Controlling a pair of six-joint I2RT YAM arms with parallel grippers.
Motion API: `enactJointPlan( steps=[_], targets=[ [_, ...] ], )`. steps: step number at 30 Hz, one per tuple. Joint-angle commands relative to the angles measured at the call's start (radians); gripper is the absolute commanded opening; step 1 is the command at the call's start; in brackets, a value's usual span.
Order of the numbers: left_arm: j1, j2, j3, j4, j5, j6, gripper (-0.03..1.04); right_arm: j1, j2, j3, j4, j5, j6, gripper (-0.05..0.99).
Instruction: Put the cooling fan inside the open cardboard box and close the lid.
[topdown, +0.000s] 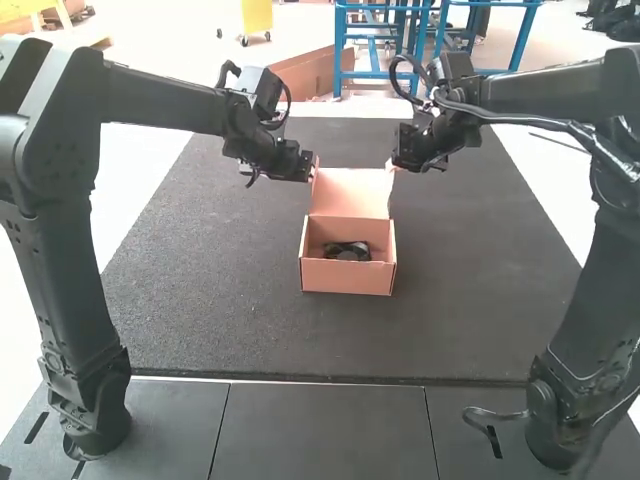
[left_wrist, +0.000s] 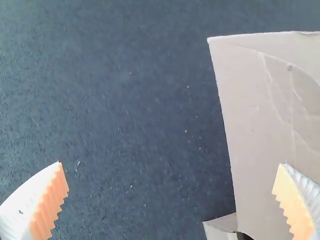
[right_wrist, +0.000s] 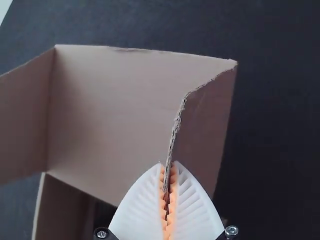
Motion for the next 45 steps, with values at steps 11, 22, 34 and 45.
enactJointPlan(
  steps=[11,22,34,45],
  targets=[
    [-0.001,-0.064,0.026,-0.025,0.005,-0.002,0.97,0.051,-0.125,-0.128,-0.003,0.028,-0.031,-0.01],
    [-0.001,-0.107,-0.008,-0.031,0.005,0.002,0.97,0.051,-0.167,-0.191,0.000,0.050,-0.042,-0.01],
    [-0.047,-0.148,-0.080,-0.031,0.010,0.002,0.97,0.057,-0.197,-0.225,-0.002,0.048,-0.062,-0.01],
    [-0.053,-0.185,-0.115,-0.034,0.016,0.001,0.97,0.071,-0.244,-0.280,-0.003,0.041,-0.071,-0.01]
  ],
)
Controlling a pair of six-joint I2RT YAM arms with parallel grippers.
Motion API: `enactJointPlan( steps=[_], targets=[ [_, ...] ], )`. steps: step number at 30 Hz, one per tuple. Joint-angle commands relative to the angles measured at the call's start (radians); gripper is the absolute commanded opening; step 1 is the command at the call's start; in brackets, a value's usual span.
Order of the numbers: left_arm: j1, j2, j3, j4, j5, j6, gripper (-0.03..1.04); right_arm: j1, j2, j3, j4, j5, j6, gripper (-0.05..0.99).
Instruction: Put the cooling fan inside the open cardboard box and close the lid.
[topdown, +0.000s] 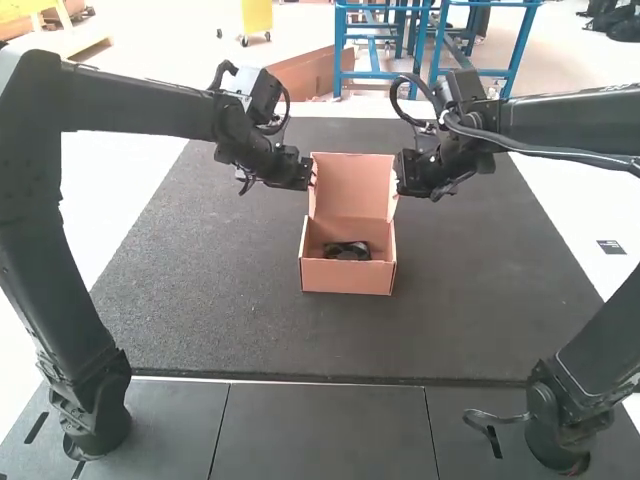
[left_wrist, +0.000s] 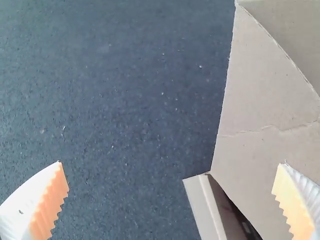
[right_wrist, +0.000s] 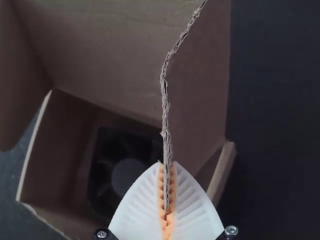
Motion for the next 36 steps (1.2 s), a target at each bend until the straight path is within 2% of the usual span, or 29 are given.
enactJointPlan(
  steps=[1,15,30,36],
  targets=[
    [-0.005,-0.050,-0.008,0.003,0.012,0.002,0.97,0.017,-0.022,-0.025,-0.007,0.016,-0.013,-0.01],
    [-0.007,-0.093,-0.060,0.003,0.015,0.010,0.97,0.043,-0.071,-0.087,-0.018,-0.009,-0.028,-0.01],
    [-0.037,-0.165,-0.141,-0.014,0.086,0.010,0.97,0.059,-0.091,-0.157,-0.035,-0.007,-0.056,-0.01],
    [-0.045,-0.189,-0.170,-0.025,0.095,0.011,0.97,0.059,-0.092,-0.186,-0.035,-0.007,-0.068,-0.01]
  ],
)
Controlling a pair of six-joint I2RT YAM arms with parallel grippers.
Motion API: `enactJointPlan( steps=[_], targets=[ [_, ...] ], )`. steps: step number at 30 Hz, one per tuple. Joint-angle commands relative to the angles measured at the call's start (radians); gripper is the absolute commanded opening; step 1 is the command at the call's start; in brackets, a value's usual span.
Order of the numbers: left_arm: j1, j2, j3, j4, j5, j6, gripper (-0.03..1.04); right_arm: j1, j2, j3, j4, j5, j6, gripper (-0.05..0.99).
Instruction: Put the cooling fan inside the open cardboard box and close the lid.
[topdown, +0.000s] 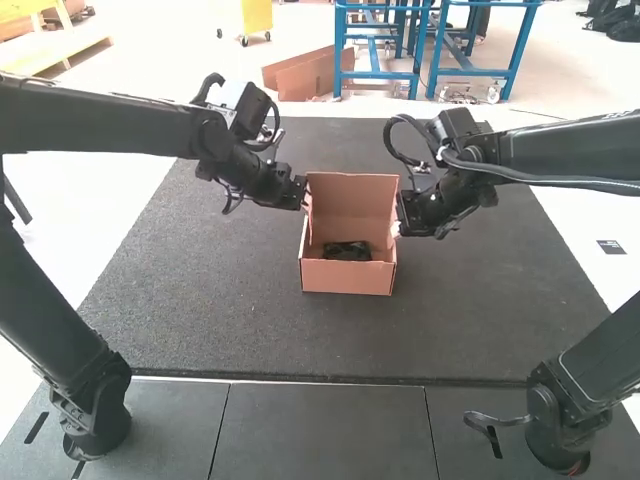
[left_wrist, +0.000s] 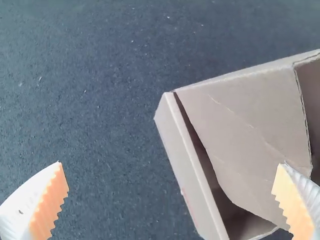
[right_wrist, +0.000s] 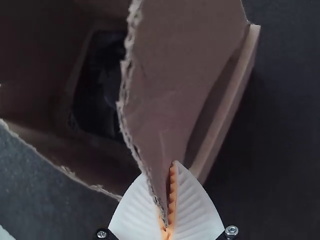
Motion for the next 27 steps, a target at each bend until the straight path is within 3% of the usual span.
enactJointPlan(
  steps=[1,22,24,27],
  targets=[
    [-0.014,-0.040,-0.004,-0.003,0.028,0.010,0.97,0.012,-0.024,-0.015,-0.005,-0.004,-0.017,-0.01],
    [-0.011,-0.116,-0.072,-0.043,0.026,0.026,0.97,0.053,-0.030,-0.093,0.043,0.030,-0.058,-0.01],
    [-0.010,-0.121,-0.073,-0.055,0.025,0.029,0.97,0.053,-0.030,-0.088,0.072,0.047,-0.052,0.11],
    [-0.006,-0.133,-0.073,-0.073,0.022,0.029,0.97,0.050,-0.030,-0.053,0.064,0.085,-0.040,0.54]
  ],
)
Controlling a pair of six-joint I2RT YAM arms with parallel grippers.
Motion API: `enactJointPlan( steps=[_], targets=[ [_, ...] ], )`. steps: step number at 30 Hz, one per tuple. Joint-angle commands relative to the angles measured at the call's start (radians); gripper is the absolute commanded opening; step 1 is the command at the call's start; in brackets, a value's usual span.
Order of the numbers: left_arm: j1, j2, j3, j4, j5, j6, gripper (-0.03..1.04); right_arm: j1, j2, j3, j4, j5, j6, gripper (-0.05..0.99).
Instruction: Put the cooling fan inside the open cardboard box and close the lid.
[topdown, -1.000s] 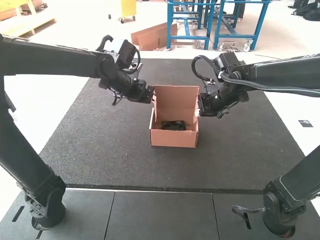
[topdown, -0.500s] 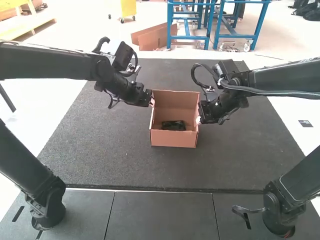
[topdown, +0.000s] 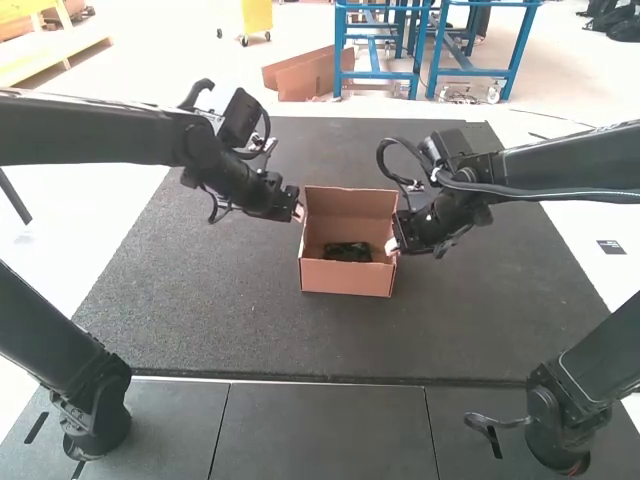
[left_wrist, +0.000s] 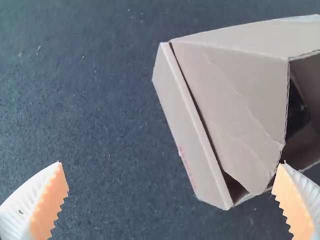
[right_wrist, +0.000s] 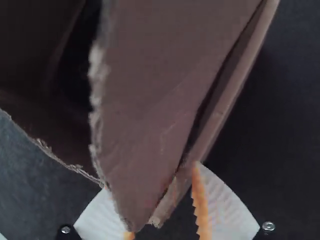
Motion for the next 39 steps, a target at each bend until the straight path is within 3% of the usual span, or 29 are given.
enactJointPlan(
  steps=[1,2,3,14,18,23,27,32,39],
  targets=[
    [0.004,-0.040,-0.005,-0.010,0.010,0.014,0.97,0.008,-0.031,0.052,-0.023,0.040,0.003,0.67],
    [0.010,-0.040,-0.007,-0.014,0.009,0.014,0.97,0.008,-0.033,0.067,-0.044,0.040,0.006,0.84],
    [0.018,-0.042,-0.007,-0.021,0.007,0.014,0.97,0.006,-0.033,0.081,-0.061,0.037,0.008,0.93],
    [0.154,-0.042,0.024,0.015,-0.168,0.014,0.97,-0.035,-0.140,0.145,-0.145,0.041,-0.035,0.92],
    [0.154,-0.029,0.065,0.042,-0.169,0.014,0.97,-0.077,-0.261,0.135,-0.072,0.135,-0.034,0.92],
    [0.131,0.000,0.137,0.061,-0.169,0.022,0.97,-0.104,-0.376,0.099,-0.033,0.229,-0.069,0.91],
    [0.099,0.041,0.203,0.067,-0.168,0.023,0.97,-0.106,-0.429,0.078,-0.098,0.264,-0.075,0.91],
    [0.048,0.112,0.298,0.075,-0.160,0.025,0.97,-0.110,-0.453,0.075,-0.201,0.284,-0.074,0.91],
    [-0.010,0.216,0.410,0.068,-0.159,0.032,0.97,-0.187,-0.461,0.067,-0.213,0.304,-0.077,0.91]
  ],
)
